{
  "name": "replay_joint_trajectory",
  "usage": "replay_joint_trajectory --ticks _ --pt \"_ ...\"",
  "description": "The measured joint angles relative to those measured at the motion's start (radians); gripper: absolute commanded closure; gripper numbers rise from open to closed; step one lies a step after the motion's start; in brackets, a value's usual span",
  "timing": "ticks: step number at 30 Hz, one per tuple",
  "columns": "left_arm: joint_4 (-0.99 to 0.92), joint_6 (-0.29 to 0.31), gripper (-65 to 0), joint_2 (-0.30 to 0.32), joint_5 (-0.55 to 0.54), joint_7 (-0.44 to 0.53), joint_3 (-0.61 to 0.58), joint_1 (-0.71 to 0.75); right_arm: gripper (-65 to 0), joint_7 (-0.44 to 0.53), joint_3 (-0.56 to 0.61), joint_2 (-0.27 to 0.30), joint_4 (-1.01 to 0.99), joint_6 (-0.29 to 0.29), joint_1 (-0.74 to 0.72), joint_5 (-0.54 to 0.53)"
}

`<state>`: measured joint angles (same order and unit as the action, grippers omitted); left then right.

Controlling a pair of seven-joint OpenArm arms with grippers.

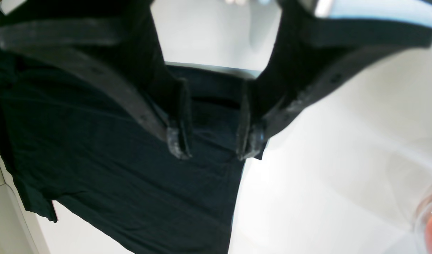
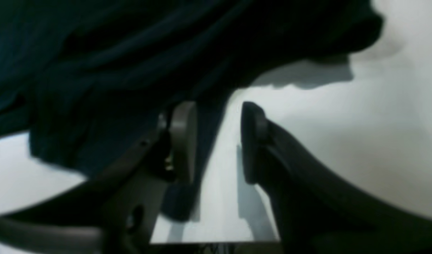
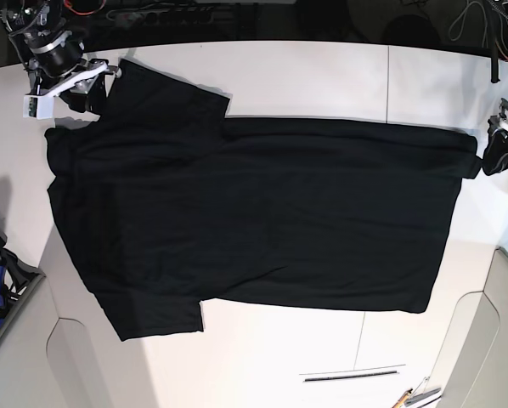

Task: Fold the T-shirt properly
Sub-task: 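Lift the sleeve near the right gripper and fold it inward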

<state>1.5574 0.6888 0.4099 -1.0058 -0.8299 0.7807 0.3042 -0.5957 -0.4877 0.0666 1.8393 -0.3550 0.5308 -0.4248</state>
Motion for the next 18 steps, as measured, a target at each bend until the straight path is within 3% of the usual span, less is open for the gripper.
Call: replay_joint_trajectory --ticks 4,11,18 --pt "0.0 0.0 -24.2 0.0 0.0 0.0 0.0 0.0 -21.5 0.016 0.0 -0.001 -0.079 -0.001 -0.011 -0.009" --pt "0.0 0.0 -24.2 0.0 0.0 -0.001 0.0 0.0 -21.5 0.042 -0.003 0.0 -0.164 -0.023 -0.014 -0.142" --pt "0.0 0.0 -24.2 0.0 0.0 -0.001 0.0 0.0 -21.5 0.023 0.026 0.0 -0.171 -0.095 -0.015 -0.235"
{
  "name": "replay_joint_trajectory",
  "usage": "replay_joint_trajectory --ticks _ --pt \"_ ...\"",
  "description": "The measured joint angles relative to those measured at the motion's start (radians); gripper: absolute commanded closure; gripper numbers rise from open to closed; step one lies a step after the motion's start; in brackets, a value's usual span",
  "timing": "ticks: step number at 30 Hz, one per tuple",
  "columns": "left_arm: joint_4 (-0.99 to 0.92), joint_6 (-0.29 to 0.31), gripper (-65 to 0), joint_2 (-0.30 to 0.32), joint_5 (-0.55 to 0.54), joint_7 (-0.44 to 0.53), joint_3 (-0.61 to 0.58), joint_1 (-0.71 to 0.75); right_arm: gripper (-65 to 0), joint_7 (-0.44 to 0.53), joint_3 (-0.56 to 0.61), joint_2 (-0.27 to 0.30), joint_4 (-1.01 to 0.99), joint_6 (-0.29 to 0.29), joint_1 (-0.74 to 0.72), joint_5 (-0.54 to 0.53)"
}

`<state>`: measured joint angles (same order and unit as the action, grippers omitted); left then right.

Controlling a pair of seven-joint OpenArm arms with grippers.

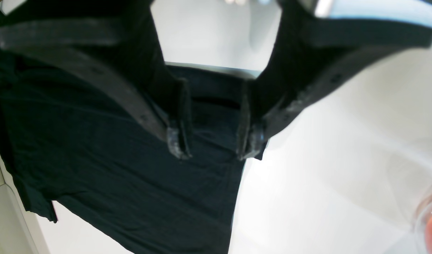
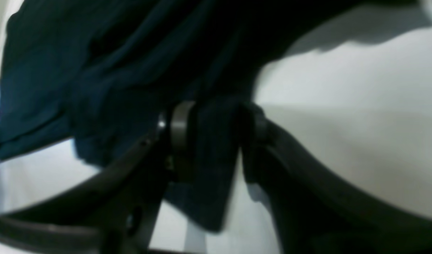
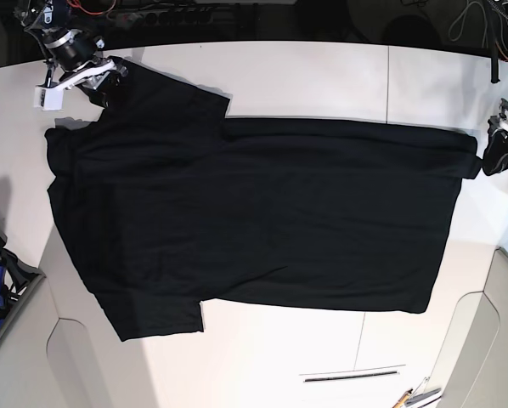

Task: Fold the T-shirt properly
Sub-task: 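Lift the sleeve near the right gripper and fold it inward, then regrasp the shirt edges with both grippers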

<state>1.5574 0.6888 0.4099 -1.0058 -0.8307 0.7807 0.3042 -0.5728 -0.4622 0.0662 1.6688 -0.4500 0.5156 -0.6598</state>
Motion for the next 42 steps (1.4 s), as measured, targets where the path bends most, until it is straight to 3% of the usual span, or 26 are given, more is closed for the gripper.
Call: replay_joint_trajectory --ticks 3,5,7,8,10,15,21,32,36,37,42 --pt "0.0 0.0 -24.2 0.0 0.0 0.0 0.0 0.0 -21.0 0.0 0.011 0.0 0.0 0.0 0.0 -0.002" --pt "0.0 0.0 -24.2 0.0 0.0 0.0 0.0 0.0 -13.8 -0.004 0.013 0.0 0.0 0.0 -0.001 -0.002" --pt "0.0 0.0 -24.2 0.0 0.0 0.0 0.0 0.0 -2.1 -0.013 0.014 0.0 -0.002 0.001 -0.011 -0.002" --pt "0.0 0.0 -24.2 0.0 -0.001 0.0 0.0 0.0 0.0 -0.016 0.014 0.0 -0.004 0.002 -0.015 0.002" --pt "0.0 0.0 -24.2 0.0 -0.002 0.0 0.0 0.0 0.0 -0.03 0.014 0.0 -0.006 0.001 -0.035 0.003" --pt "0.0 0.0 -24.2 0.0 -0.006 0.0 0.0 0.0 0.0 -0.065 0.015 0.0 -0.008 -0.063 -0.12 -0.07" --pt "0.0 0.0 -24.2 0.0 -0.005 -0.003 0.0 0.0 0.0 -0.075 0.044 0.0 -0.008 -0.066 -0.241 -0.065" --pt "0.0 0.0 -24.2 0.0 -0.005 -0.013 0.0 0.0 0.0 -0.007 0.201 0.0 -0.008 -0.066 -0.423 0.177" --pt "0.0 0.0 -24.2 0.0 -0.005 -0.019 0.0 0.0 -26.5 0.025 0.221 0.0 -0.008 -0.063 -0.45 0.209" --pt "0.0 0.0 -24.2 0.0 -0.005 -0.019 0.0 0.0 -29.3 0.034 0.221 0.0 -0.008 -0.063 -0.449 0.208" --pt "0.0 0.0 -24.2 0.0 -0.005 -0.019 0.0 0.0 -29.7 0.034 0.22 0.001 -0.008 -0.063 -0.449 0.227"
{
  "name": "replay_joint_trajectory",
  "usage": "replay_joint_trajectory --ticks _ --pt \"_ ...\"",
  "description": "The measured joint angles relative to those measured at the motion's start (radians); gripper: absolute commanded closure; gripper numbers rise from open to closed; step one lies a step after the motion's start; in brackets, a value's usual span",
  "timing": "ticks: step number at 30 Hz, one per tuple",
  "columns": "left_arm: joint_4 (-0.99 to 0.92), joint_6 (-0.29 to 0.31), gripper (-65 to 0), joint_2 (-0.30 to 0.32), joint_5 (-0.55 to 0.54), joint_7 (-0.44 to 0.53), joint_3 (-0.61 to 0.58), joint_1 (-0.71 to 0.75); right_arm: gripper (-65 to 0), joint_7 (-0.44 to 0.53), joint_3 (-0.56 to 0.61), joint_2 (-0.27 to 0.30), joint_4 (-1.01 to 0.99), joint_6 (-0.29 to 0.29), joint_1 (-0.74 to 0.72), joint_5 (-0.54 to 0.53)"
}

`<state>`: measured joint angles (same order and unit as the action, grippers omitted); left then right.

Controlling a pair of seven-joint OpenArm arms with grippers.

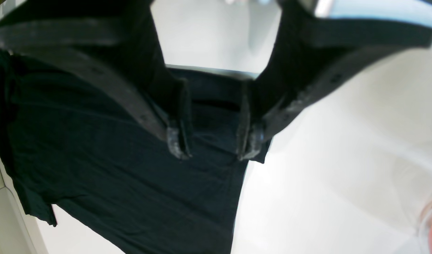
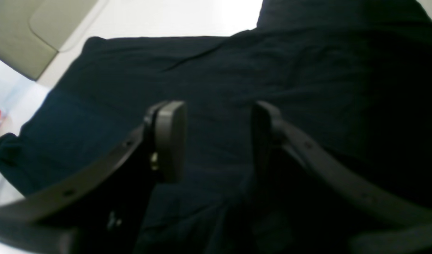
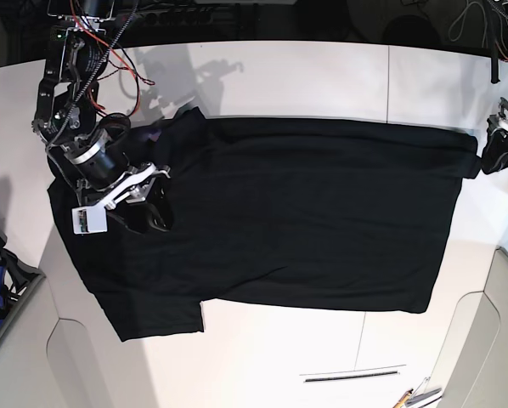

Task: Fold the T-shirt properly
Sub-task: 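Regrasp the shirt edges with both grippers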

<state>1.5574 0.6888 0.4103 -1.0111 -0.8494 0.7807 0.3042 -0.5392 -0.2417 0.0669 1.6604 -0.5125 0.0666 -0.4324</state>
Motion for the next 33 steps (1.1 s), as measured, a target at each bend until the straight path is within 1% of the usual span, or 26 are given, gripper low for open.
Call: replay_joint_trajectory --ticks 4,7,10,13,14,15,17,18,21,23,25,27,28,29,30,33 --pt "0.0 0.0 -24.1 0.0 0.0 0.0 0.0 0.0 -29.7 -0.003 -0.012 0.008 0.0 0.0 0.0 0.0" --pt "0.0 0.0 -24.1 0.0 0.0 0.002 0.007 0.0 -29.7 -0.005 -0.057 0.022 0.0 0.0 0.0 0.0" --pt "0.006 0.0 -24.1 0.003 -0.008 0.006 0.014 0.0 -29.6 -0.028 -0.112 0.034 0.0 0.0 0.003 -0.001" --pt "0.034 0.0 -24.1 0.003 -0.02 0.005 0.012 0.0 -28.7 -0.07 -0.158 0.041 0.0 0.0 0.009 -0.017" --pt "0.044 0.0 -23.9 0.003 -0.026 0.006 0.011 0.0 -25.3 -0.082 -0.171 0.041 0.0 0.0 0.009 -0.024" --pt "0.055 0.0 -21.9 0.004 -0.025 0.008 0.004 0.0 -19.8 -0.09 -0.182 0.041 0.0 0.0 0.008 -0.026" --pt "0.07 0.0 -15.5 0.006 -0.017 0.01 -0.028 0.0 -4.3 -0.1 -0.2 0.041 0.0 0.0 0.008 -0.027" --pt "0.073 0.0 -12.6 0.006 0.002 0.01 -0.056 -0.002 0.0 -0.111 -0.204 0.041 0.0 0.0 0.008 -0.027" --pt "0.073 0.0 -4.9 0.005 0.114 0.003 -0.168 -0.012 0.0 -0.116 -0.204 0.041 0.0 0.0 0.008 -0.023" --pt "0.072 0.0 0.0 0.005 0.229 0.016 -0.242 -0.029 0.0 -0.116 -0.204 0.041 0.0 -0.001 0.008 -0.003" --pt "0.072 0.002 0.0 0.005 0.359 0.083 -0.302 -0.045 0.0 -0.117 -0.204 0.041 0.0 0.0 0.008 0.054" --pt "0.073 -0.08 0.0 0.005 0.486 0.158 -0.344 -0.053 0.0 -0.116 -0.204 0.041 0.0 0.0 0.009 0.095" --pt "0.072 -0.116 0.0 0.005 0.534 0.18 -0.357 -0.052 0.0 -0.114 -0.204 0.044 0.0 0.0 0.014 0.101" --pt "0.072 -0.145 0.0 0.005 0.566 0.182 -0.366 -0.051 0.0 -0.111 -0.204 0.049 0.0 0.0 0.021 0.105" --pt "0.071 -0.171 0.0 0.006 0.59 0.181 -0.375 -0.051 0.0 -0.108 -0.204 0.055 0.0 0.012 0.033 0.117" --pt "0.059 -0.201 0.0 0.005 0.598 0.182 -0.391 -0.05 0.0 -0.092 -0.204 0.078 0.0 0.027 0.083 0.16"
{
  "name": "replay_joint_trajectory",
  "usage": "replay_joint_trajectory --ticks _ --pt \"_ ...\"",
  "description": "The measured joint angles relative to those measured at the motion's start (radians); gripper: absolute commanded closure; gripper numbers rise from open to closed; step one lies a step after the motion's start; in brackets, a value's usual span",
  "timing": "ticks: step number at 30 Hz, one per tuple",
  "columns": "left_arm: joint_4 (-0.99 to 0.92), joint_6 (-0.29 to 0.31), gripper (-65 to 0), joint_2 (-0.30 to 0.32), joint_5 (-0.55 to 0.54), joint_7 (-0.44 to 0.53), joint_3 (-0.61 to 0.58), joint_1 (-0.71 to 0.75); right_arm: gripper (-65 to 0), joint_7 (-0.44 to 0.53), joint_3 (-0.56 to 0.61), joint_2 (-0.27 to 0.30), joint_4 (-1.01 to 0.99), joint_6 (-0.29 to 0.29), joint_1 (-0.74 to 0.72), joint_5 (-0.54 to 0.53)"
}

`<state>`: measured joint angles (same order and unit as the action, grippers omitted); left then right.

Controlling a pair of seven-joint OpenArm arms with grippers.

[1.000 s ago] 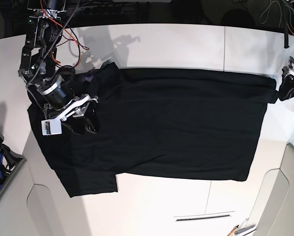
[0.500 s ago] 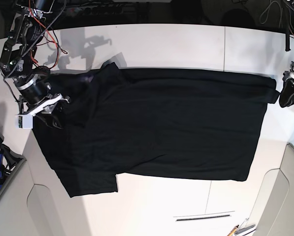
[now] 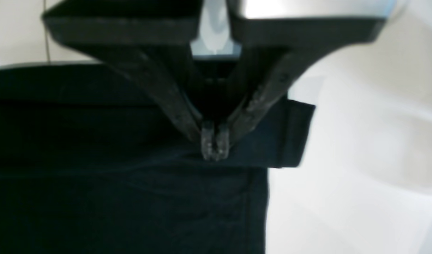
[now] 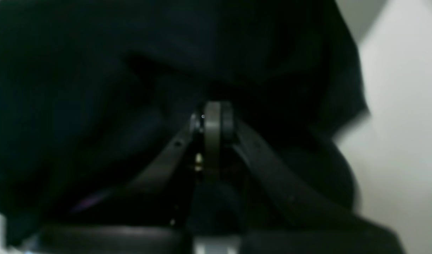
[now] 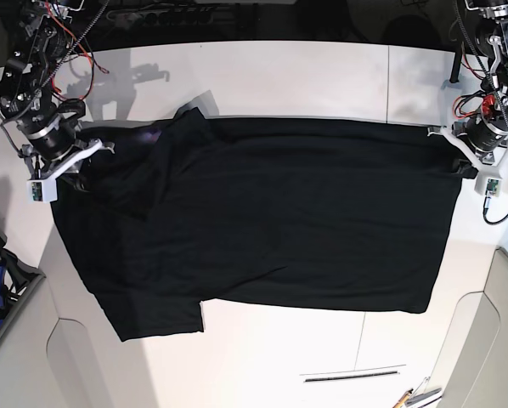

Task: Fold the T-shirt properly
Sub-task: 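Regrasp the shirt edges with both grippers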

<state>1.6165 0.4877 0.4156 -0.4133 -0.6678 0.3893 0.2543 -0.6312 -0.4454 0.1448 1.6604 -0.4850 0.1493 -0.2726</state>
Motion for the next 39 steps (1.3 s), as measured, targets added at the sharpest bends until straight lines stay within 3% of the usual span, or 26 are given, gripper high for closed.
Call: replay_joint_trajectory --ticks 11,24,34,39 --pt "-0.1 -0.005 0.0 0.003 -0.026 0.015 -0.002 0.003 0.0 0.037 0.0 0.073 -0.057 0.018 0.091 0.052" --pt "-0.095 0.0 0.0 0.006 -0.159 -0.079 0.003 0.032 0.0 0.054 0.003 0.21 -0.12 0.003 0.179 -0.068" --pt "-0.066 0.011 0.0 0.011 -0.242 -0.037 0.015 0.163 0.0 0.02 0.0 0.227 -0.11 -0.003 0.224 -0.132" --pt "-0.011 0.015 0.0 -0.019 -0.245 -0.071 0.081 0.224 0.0 -0.048 -0.003 0.229 -0.104 -0.017 0.225 -0.159"
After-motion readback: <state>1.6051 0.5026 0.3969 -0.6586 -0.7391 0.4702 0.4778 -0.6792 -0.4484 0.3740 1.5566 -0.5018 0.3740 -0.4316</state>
